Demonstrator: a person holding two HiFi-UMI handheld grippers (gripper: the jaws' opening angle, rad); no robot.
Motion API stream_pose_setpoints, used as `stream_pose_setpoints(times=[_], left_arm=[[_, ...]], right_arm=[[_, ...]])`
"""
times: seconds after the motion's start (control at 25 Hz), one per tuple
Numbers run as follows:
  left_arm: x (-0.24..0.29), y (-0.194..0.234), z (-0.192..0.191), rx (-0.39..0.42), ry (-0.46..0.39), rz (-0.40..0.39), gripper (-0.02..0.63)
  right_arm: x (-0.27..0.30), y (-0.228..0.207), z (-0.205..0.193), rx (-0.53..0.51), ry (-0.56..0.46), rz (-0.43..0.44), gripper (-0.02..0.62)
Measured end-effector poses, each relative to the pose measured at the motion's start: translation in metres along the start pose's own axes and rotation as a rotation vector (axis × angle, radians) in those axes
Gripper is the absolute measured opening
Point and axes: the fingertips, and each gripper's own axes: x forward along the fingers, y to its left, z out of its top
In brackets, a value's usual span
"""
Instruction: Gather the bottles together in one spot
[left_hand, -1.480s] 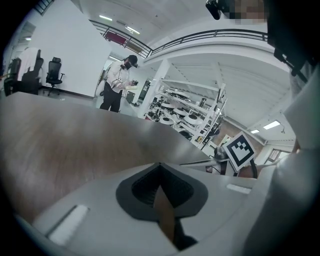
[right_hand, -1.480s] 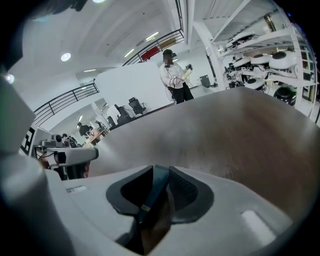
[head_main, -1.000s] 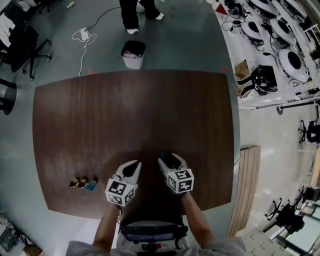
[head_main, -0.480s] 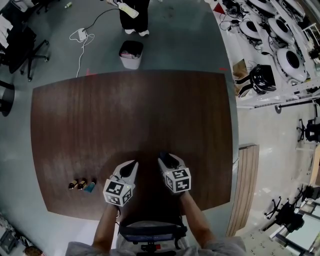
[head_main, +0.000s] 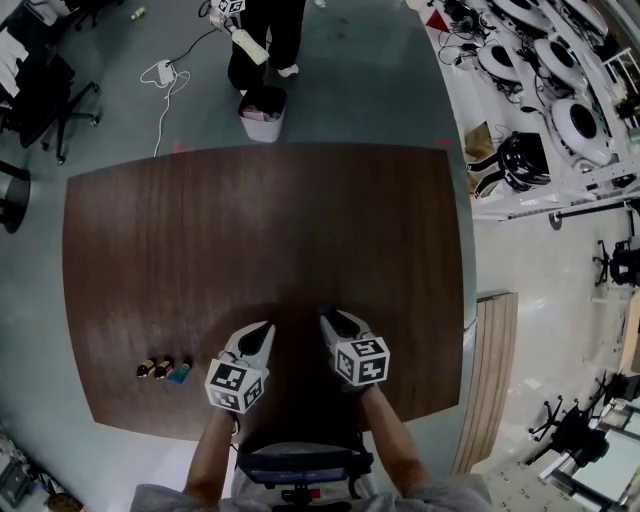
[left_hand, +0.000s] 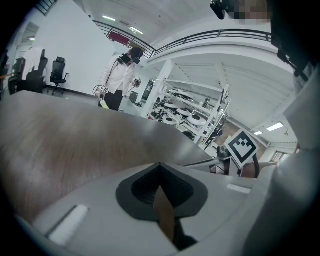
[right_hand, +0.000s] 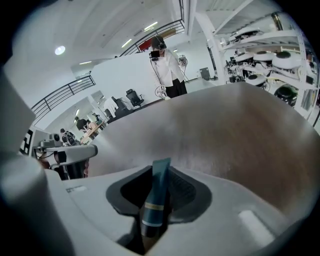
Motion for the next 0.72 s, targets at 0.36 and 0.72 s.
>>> stream_pose_setpoints(times=[0.36, 0.72], left_arm=[[-0.006, -0.005, -0.003, 0.007, -0.008, 0.004, 0.002], [-0.013, -0.004, -0.002, 0.006, -0.018, 0.023, 0.002]], right_arm=[[-0.006, 0.001, -0.001, -0.062, -0.002, -0.012, 0.046], [-0.005, 0.006, -0.001, -0.088, 0.031, -0.001, 0.037]])
